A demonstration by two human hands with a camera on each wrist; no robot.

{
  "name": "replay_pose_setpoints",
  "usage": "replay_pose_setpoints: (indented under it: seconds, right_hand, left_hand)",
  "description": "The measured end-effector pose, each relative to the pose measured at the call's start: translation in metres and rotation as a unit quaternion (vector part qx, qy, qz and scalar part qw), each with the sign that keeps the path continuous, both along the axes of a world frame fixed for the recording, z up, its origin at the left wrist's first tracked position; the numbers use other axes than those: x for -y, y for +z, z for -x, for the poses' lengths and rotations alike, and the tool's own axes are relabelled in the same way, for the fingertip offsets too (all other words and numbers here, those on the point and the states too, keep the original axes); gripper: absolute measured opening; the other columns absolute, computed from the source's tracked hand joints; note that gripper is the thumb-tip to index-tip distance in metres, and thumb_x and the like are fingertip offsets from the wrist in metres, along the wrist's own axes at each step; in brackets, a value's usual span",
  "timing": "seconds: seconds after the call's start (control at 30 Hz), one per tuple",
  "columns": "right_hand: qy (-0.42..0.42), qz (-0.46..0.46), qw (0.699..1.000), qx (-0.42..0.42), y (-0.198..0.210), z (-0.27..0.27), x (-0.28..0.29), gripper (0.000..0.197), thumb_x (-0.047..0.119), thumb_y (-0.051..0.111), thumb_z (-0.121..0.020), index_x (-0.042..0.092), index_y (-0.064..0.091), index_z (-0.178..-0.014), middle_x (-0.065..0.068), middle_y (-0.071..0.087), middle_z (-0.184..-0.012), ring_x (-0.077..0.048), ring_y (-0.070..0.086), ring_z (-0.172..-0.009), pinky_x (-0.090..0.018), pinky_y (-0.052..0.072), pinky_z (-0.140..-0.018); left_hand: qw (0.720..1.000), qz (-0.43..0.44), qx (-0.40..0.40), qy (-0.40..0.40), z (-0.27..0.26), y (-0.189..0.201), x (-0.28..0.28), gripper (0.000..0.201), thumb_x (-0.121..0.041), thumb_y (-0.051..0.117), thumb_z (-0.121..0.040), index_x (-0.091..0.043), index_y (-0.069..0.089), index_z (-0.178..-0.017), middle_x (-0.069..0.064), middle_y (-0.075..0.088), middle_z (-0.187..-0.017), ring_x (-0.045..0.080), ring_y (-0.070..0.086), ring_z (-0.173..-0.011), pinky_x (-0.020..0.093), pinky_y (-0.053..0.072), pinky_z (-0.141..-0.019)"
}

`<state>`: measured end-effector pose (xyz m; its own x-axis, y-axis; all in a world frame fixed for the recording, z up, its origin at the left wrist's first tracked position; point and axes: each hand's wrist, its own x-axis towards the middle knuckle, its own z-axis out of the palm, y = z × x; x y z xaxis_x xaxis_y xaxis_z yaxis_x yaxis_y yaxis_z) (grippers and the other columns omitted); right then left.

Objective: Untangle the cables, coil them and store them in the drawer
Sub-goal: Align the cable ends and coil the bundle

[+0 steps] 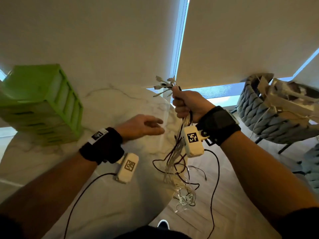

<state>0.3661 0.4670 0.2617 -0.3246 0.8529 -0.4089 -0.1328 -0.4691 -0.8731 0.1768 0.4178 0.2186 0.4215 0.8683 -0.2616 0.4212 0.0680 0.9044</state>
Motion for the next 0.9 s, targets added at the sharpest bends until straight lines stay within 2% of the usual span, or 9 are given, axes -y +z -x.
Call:
replay_pose_setpoints:
  seconds: [0.1,0.23,0.37,0.43,0.53,0.6,0.7,0.8,0.9]
  right_hand:
    - [0.086,-0.017,0.993,0.081,0.004,0.015,0.008,0.037,0.034,0.043,-0.101,0.021,0.033,-0.068,0.006,0.023,-0.049,-0.005,0.016,-0.036,-0.014,0.015,-0.035]
    - [0.159,-0.041,0.973,0.163,0.003,0.039,0.019,0.027,0.019,0.042,-0.099,0.021,0.036,-0.072,0.007,0.029,-0.048,-0.006,0.019,-0.038,-0.015,0.015,-0.037]
    - [0.197,-0.045,0.962,0.185,0.003,0.051,0.021,0.025,0.016,0.045,-0.097,0.018,0.042,-0.072,0.006,0.032,-0.049,-0.006,0.022,-0.038,-0.016,0.02,-0.036]
    - [0.225,-0.056,0.954,0.189,0.001,0.057,0.021,0.023,0.019,0.049,-0.097,0.016,0.046,-0.074,0.006,0.032,-0.05,-0.007,0.022,-0.038,-0.017,0.022,-0.036]
    - [0.25,-0.081,0.944,0.198,0.004,0.068,0.021,0.02,0.024,0.056,-0.095,0.011,0.056,-0.079,0.006,0.033,-0.049,-0.008,0.024,-0.039,-0.019,0.023,-0.036]
    - [0.264,-0.124,0.923,0.252,0.009,0.075,0.019,0.028,0.033,0.061,-0.091,0.006,0.061,-0.082,0.005,0.035,-0.049,-0.01,0.025,-0.041,-0.021,0.024,-0.039]
    - [0.261,-0.19,0.882,0.342,0.012,0.086,0.012,0.049,0.047,0.068,-0.083,-0.002,0.067,-0.088,0.007,0.038,-0.045,-0.01,0.029,-0.04,-0.021,0.027,-0.041]
    - [0.234,-0.215,0.882,0.347,0.013,0.097,0.004,0.041,0.048,0.071,-0.08,0.006,0.068,-0.076,0.009,0.041,-0.045,-0.01,0.031,-0.04,-0.021,0.027,-0.042]
    - [0.216,-0.223,0.89,0.334,0.01,0.111,-0.005,0.035,0.045,0.073,-0.079,0.017,0.065,-0.061,0.008,0.041,-0.047,-0.011,0.03,-0.043,-0.021,0.026,-0.043]
  left_hand:
    - [0.966,-0.206,0.095,0.123,0.015,0.032,-0.02,0.031,-0.004,0.076,-0.072,-0.022,0.067,-0.095,0.001,0.069,-0.089,0.007,0.064,-0.079,0.023,0.053,-0.075]
    - [0.918,-0.383,-0.1,-0.012,0.012,0.062,-0.033,0.046,-0.014,0.075,-0.071,-0.019,0.065,-0.115,-0.012,0.062,-0.11,0.001,0.055,-0.101,0.014,0.041,-0.091]
    - [0.947,-0.238,-0.198,-0.08,0.03,0.066,-0.039,0.037,-0.014,0.07,-0.076,-0.022,0.067,-0.112,-0.009,0.068,-0.104,0.002,0.061,-0.095,0.019,0.046,-0.087]
    - [0.939,-0.204,-0.256,-0.106,0.043,0.061,-0.038,0.036,-0.02,0.066,-0.071,-0.023,0.068,-0.107,-0.009,0.068,-0.097,0.005,0.061,-0.088,0.023,0.046,-0.083]
    - [0.937,-0.168,-0.29,-0.103,0.057,0.046,-0.032,0.009,-0.015,0.065,-0.077,-0.023,0.061,-0.077,-0.002,0.062,-0.069,0.002,0.056,-0.056,0.028,0.044,-0.057]
    - [0.959,-0.121,-0.246,-0.071,0.063,0.037,-0.026,0.013,-0.012,0.057,-0.087,-0.02,0.059,-0.077,0.004,0.062,-0.065,0.006,0.057,-0.046,0.027,0.046,-0.049]
    - [0.983,-0.063,-0.168,-0.038,0.078,0.029,-0.02,0.012,-0.017,0.054,-0.094,-0.013,0.064,-0.088,0.003,0.065,-0.056,0.017,0.064,-0.05,0.037,0.057,-0.07]
    - [0.994,-0.014,-0.105,0.011,0.099,0.023,-0.014,0.023,-0.025,0.061,-0.091,-0.01,0.063,-0.075,0.004,0.063,-0.052,0.03,0.067,-0.065,0.042,0.051,-0.069]
    - [0.994,0.083,0.035,0.059,0.112,0.017,-0.005,0.029,-0.029,0.061,-0.089,-0.008,0.056,-0.07,0.006,0.059,-0.056,0.028,0.069,-0.07,0.037,0.053,-0.065]
